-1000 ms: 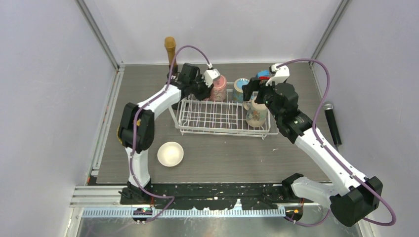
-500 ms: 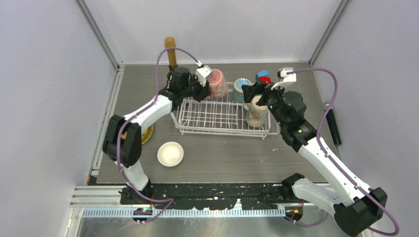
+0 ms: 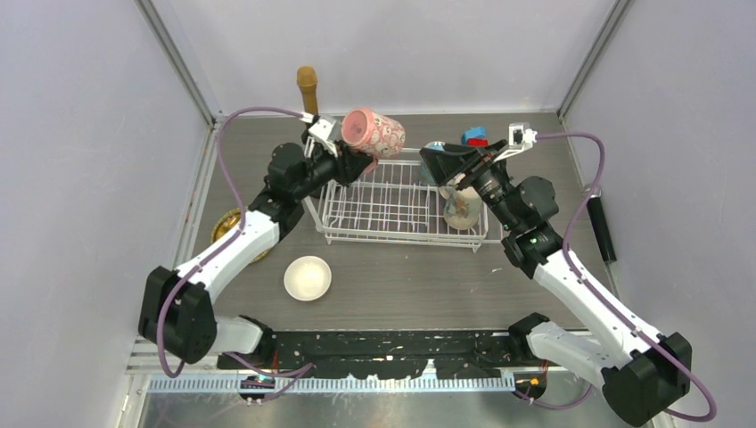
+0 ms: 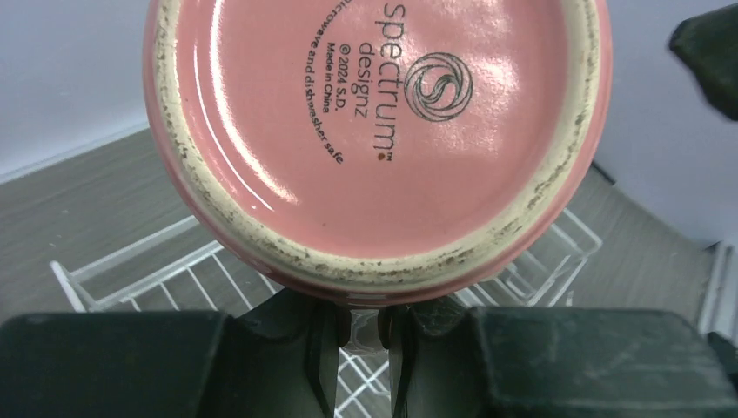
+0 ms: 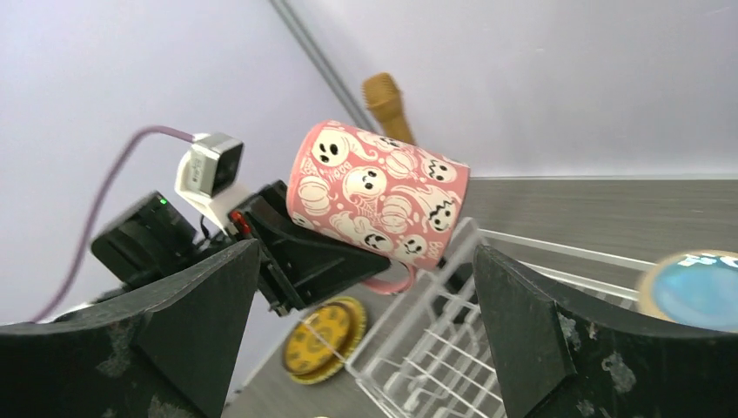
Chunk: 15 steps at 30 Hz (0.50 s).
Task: Unload the mixed dishes from the dish rack
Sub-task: Pick up the cup from the dish rack.
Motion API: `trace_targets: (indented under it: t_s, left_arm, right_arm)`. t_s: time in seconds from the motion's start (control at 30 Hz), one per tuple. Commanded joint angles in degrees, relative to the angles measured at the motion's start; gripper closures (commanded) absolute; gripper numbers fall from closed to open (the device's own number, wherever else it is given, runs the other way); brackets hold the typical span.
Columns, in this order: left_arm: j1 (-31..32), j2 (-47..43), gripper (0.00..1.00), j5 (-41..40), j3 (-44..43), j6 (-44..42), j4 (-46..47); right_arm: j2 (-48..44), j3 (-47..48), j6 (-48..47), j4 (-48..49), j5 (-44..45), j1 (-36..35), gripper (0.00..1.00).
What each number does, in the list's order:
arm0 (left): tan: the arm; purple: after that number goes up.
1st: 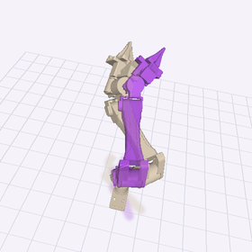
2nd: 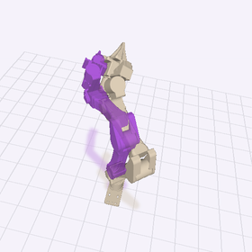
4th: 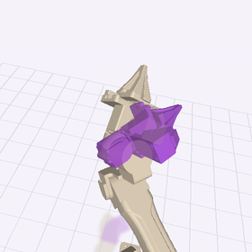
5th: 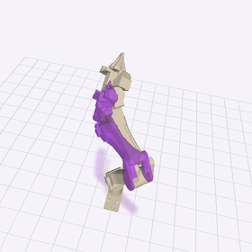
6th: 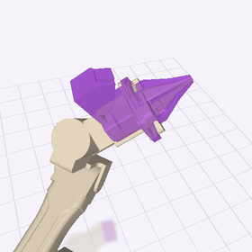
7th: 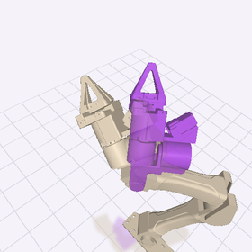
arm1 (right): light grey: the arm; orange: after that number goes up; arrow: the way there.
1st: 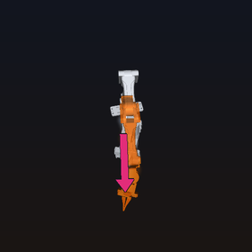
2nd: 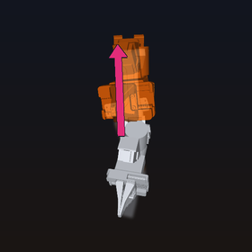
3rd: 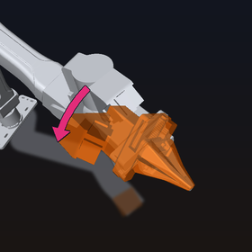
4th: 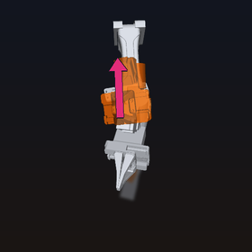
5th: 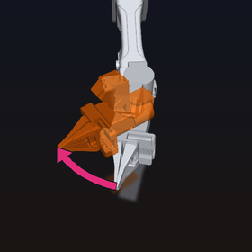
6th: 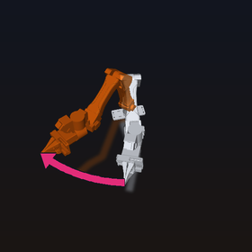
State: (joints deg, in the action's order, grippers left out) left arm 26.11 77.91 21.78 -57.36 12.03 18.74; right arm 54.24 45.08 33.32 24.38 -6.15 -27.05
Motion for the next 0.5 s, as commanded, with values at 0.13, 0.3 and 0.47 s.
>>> trace_targets:
  t_s: [0.13, 0.3, 0.47]
  left_arm:
    - [-0.14, -10.34, 1.00, 0.84, 6.48, 13.99, 19.88]
    - [-0.09, -13.15, 1.00, 1.39, 8.50, 15.90, 20.65]
    - [0.12, -13.13, 1.00, 3.03, 9.83, 19.55, 23.09]
  right_arm:
    - [8.64, 1.43, 18.32, 17.13, -12.61, -0.20, 0.02]
    - [12.11, 2.14, 20.87, 17.47, -15.64, -0.72, 0.03]
    - [14.76, 1.65, 23.38, 21.71, -16.02, -1.68, 0.03]
